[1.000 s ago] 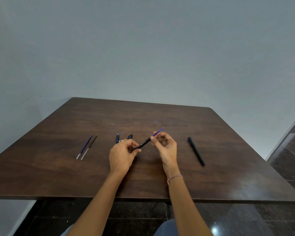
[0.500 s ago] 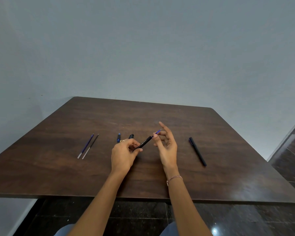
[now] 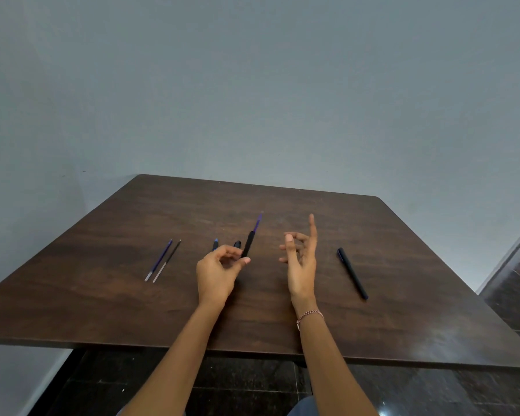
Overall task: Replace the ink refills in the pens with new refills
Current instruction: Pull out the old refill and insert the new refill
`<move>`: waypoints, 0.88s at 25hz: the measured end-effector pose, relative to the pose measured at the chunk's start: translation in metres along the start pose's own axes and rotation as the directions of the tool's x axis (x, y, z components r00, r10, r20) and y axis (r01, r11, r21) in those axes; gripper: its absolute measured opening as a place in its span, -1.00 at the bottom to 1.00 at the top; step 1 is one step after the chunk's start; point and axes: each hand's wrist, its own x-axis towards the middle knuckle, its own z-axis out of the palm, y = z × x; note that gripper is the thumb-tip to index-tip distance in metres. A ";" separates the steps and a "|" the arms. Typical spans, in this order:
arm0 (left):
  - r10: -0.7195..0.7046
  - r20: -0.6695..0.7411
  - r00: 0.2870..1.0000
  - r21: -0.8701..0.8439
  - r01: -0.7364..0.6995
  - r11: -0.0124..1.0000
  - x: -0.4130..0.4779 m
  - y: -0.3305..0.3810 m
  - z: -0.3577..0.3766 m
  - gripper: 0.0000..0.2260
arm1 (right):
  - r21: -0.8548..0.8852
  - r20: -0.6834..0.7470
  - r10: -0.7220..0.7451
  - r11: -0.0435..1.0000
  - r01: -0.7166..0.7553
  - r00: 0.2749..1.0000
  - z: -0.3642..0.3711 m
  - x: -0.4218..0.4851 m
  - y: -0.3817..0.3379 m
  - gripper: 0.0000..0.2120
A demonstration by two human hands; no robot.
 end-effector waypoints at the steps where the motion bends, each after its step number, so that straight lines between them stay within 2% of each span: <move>1: -0.032 -0.025 0.999 -0.024 0.032 0.999 0.002 -0.001 -0.004 -0.84 | -0.005 0.000 0.005 1.000 -0.005 1.000 0.000 0.000 0.000 -0.44; 4: -0.106 -0.091 0.990 -0.027 0.104 0.994 0.011 -0.005 -0.023 -0.82 | -0.011 0.002 0.024 1.000 -0.024 1.000 0.000 0.001 0.003 -0.48; 8: -0.104 -0.159 0.982 0.050 0.113 0.992 0.016 -0.013 -0.043 -0.79 | -0.060 0.009 0.065 0.996 -0.064 0.998 -0.001 0.003 0.010 -0.50; 14: -0.096 -0.123 0.988 0.057 0.103 0.993 0.014 -0.017 -0.046 -0.79 | -0.277 -0.003 0.028 0.960 -0.028 1.000 0.001 0.002 0.013 -0.78; 18: -0.081 -0.096 0.992 0.059 0.087 0.994 0.013 -0.017 -0.045 -0.80 | -0.562 0.040 -0.030 0.826 0.047 0.999 0.017 0.003 0.006 -0.90; 22: -0.109 -0.103 0.989 0.032 0.113 0.993 0.014 -0.015 -0.045 -0.79 | -0.702 0.245 -0.055 0.679 0.216 0.968 0.063 0.012 -0.003 -0.93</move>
